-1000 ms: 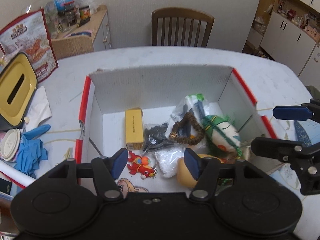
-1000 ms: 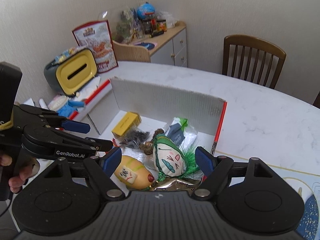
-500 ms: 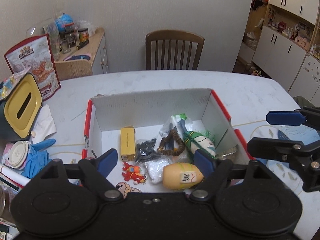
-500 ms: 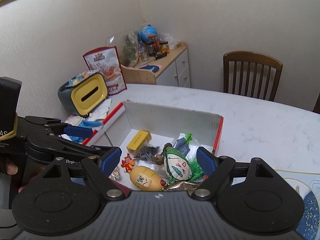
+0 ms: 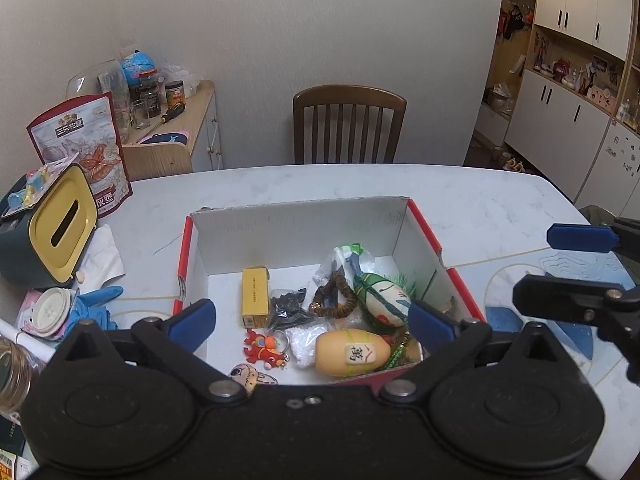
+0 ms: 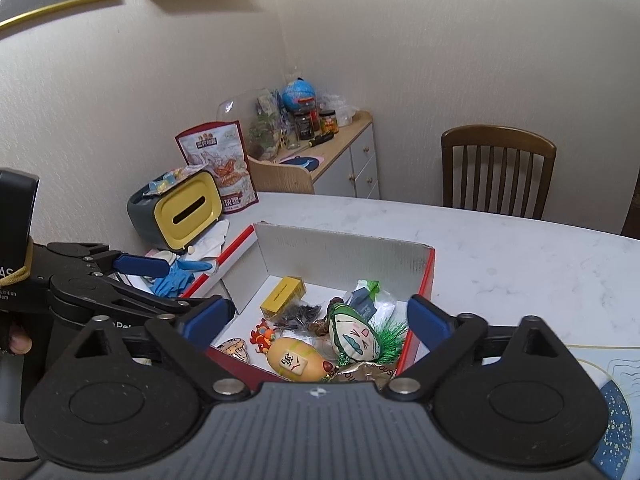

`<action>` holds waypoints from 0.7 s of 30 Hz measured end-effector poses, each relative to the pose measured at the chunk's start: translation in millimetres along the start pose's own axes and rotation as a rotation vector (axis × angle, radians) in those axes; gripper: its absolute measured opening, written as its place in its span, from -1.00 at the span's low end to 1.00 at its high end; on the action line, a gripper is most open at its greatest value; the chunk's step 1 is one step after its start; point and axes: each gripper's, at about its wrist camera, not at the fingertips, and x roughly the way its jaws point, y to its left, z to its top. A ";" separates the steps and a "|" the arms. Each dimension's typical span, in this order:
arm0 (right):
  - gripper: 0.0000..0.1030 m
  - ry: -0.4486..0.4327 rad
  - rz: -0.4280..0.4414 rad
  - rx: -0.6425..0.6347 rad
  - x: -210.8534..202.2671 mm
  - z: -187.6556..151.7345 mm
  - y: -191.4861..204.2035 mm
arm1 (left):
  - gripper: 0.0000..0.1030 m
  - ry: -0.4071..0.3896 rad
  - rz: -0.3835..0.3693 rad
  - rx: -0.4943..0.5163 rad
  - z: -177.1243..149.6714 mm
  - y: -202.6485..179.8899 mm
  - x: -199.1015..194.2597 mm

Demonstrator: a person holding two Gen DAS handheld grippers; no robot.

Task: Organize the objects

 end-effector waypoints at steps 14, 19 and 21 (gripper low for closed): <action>1.00 -0.046 -0.033 0.039 -21.0 -17.1 -7.6 | 0.99 -0.017 0.029 0.000 -15.7 -4.4 -10.6; 1.00 -0.051 -0.042 0.052 -24.2 -25.6 -9.8 | 1.00 -0.027 0.021 -0.012 -19.5 -6.2 -17.4; 1.00 -0.052 -0.049 0.051 -24.9 -28.7 -10.1 | 1.00 -0.034 0.020 -0.010 -20.5 -8.2 -20.5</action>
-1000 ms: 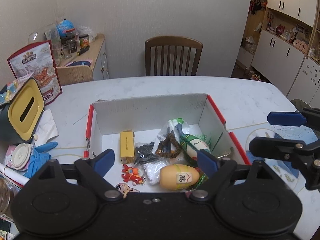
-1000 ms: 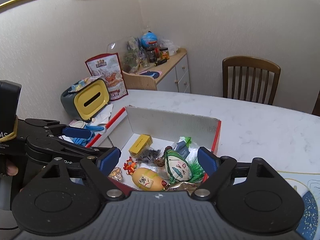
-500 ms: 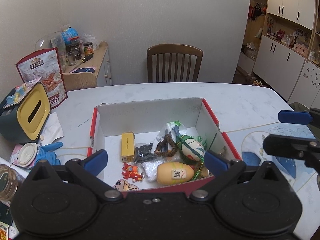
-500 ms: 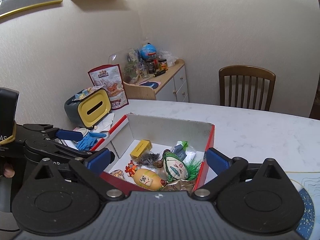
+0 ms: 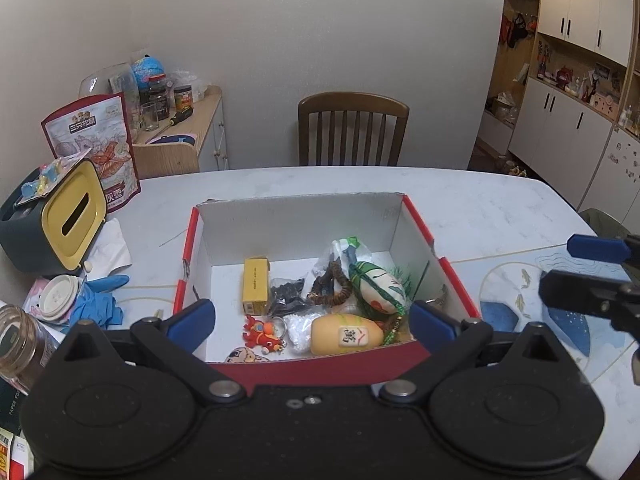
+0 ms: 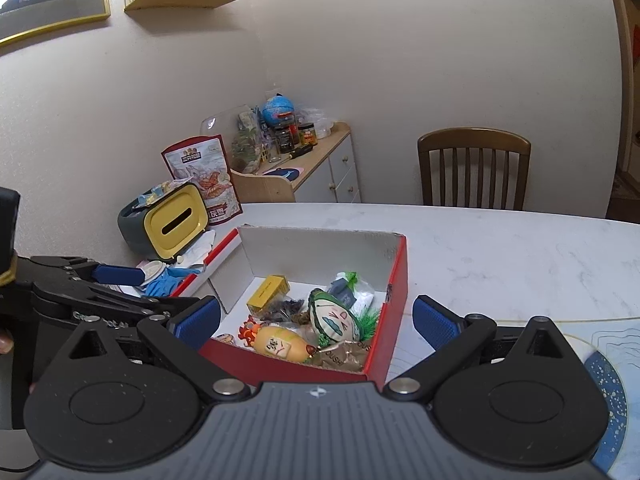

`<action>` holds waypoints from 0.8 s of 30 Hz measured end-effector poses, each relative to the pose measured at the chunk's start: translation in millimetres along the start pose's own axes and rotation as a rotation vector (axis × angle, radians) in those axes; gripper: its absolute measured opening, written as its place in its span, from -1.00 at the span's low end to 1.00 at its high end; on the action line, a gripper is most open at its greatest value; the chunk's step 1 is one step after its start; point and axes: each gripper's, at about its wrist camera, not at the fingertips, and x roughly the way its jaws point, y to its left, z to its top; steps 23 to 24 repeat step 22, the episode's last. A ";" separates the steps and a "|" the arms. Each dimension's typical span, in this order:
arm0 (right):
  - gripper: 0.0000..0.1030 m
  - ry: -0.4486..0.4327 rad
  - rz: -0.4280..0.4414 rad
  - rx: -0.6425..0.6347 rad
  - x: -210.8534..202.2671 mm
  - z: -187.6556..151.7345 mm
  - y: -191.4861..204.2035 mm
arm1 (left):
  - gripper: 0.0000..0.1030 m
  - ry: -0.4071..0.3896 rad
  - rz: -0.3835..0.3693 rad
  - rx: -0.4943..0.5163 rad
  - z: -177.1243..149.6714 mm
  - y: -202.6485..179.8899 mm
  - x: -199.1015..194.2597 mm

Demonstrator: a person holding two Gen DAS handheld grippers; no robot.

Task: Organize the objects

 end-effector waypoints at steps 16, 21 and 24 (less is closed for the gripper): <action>1.00 0.028 0.025 -0.015 -15.7 -18.4 -34.7 | 0.99 0.031 0.073 -0.052 -8.7 -25.8 -1.4; 1.00 0.056 0.037 -0.020 -19.2 -28.4 -58.8 | 0.99 0.047 0.115 -0.070 -12.0 -39.1 0.0; 1.00 0.059 0.038 -0.021 -19.9 -30.3 -63.6 | 0.99 0.050 0.120 -0.074 -12.8 -42.2 0.3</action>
